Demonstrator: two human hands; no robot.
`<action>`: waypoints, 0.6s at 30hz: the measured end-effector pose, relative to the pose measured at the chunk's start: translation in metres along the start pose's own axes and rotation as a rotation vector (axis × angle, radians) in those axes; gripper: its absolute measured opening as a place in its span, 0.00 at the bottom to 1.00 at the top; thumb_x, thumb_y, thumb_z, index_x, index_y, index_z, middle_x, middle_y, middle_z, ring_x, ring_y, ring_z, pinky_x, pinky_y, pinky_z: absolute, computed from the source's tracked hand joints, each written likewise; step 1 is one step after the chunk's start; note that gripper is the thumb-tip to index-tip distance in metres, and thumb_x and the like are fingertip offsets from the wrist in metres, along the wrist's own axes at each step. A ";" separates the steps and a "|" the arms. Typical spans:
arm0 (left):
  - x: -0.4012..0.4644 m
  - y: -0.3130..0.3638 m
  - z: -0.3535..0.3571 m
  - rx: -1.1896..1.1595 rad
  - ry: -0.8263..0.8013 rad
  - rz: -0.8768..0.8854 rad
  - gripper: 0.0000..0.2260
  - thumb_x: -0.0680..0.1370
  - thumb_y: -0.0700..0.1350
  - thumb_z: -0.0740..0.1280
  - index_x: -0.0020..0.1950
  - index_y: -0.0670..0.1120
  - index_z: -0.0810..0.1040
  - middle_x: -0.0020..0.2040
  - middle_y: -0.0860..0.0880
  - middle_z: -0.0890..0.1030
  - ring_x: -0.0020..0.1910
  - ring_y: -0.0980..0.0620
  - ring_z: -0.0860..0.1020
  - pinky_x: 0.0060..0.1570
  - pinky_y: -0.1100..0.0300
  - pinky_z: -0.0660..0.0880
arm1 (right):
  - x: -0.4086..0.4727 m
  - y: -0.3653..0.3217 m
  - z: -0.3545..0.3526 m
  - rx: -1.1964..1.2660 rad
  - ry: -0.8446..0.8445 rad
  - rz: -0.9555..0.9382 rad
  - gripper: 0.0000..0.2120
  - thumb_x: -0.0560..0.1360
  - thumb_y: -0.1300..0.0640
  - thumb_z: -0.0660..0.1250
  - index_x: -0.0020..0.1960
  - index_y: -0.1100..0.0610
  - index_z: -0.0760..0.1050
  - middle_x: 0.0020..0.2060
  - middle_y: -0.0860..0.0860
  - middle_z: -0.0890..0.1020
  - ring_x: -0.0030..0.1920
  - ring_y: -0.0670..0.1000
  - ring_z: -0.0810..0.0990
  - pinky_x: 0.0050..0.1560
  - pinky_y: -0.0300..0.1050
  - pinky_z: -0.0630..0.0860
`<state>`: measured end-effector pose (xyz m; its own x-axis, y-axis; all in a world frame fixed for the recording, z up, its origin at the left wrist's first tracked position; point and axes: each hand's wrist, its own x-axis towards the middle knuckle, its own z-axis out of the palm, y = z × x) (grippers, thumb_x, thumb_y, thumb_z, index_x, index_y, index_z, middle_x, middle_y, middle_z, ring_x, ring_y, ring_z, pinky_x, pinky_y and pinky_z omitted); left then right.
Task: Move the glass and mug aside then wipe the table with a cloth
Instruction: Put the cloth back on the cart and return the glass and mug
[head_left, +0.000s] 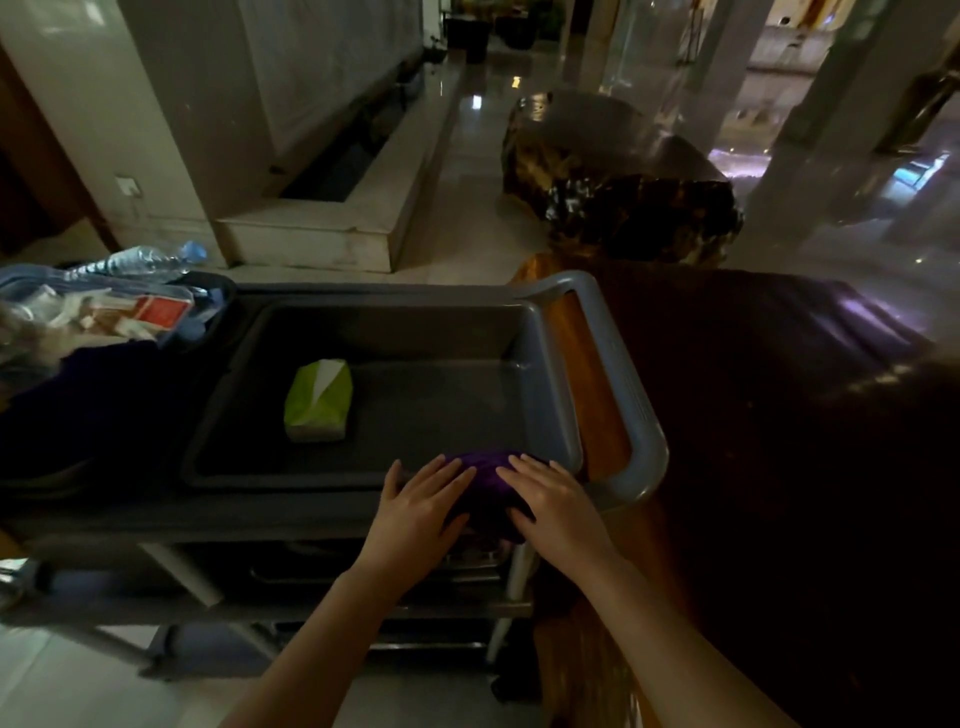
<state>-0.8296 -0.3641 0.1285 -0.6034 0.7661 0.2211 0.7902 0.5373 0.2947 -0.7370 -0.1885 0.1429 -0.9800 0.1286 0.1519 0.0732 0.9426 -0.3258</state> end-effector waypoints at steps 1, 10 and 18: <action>0.000 0.001 -0.003 0.004 0.004 0.004 0.25 0.76 0.52 0.62 0.71 0.55 0.59 0.73 0.51 0.64 0.73 0.53 0.56 0.69 0.44 0.42 | -0.003 0.000 -0.002 0.003 0.014 0.010 0.25 0.76 0.58 0.65 0.71 0.53 0.63 0.72 0.51 0.66 0.73 0.47 0.60 0.72 0.44 0.49; 0.012 0.105 -0.001 -0.230 0.057 0.266 0.24 0.74 0.50 0.65 0.69 0.52 0.64 0.68 0.50 0.71 0.70 0.55 0.61 0.70 0.45 0.51 | -0.101 0.028 -0.046 -0.014 0.257 0.189 0.23 0.71 0.58 0.71 0.65 0.53 0.72 0.62 0.51 0.78 0.64 0.49 0.74 0.67 0.47 0.63; 0.002 0.242 0.074 -0.414 -0.170 0.459 0.25 0.72 0.52 0.68 0.68 0.51 0.66 0.65 0.49 0.75 0.65 0.57 0.67 0.68 0.49 0.62 | -0.276 0.078 -0.074 -0.019 0.423 0.708 0.22 0.72 0.55 0.71 0.65 0.51 0.72 0.61 0.50 0.79 0.62 0.50 0.75 0.63 0.50 0.72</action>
<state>-0.6314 -0.2067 0.1315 -0.1609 0.9493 0.2700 0.8368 -0.0138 0.5473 -0.4467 -0.1278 0.1449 -0.5487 0.7958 0.2561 0.6542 0.5995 -0.4611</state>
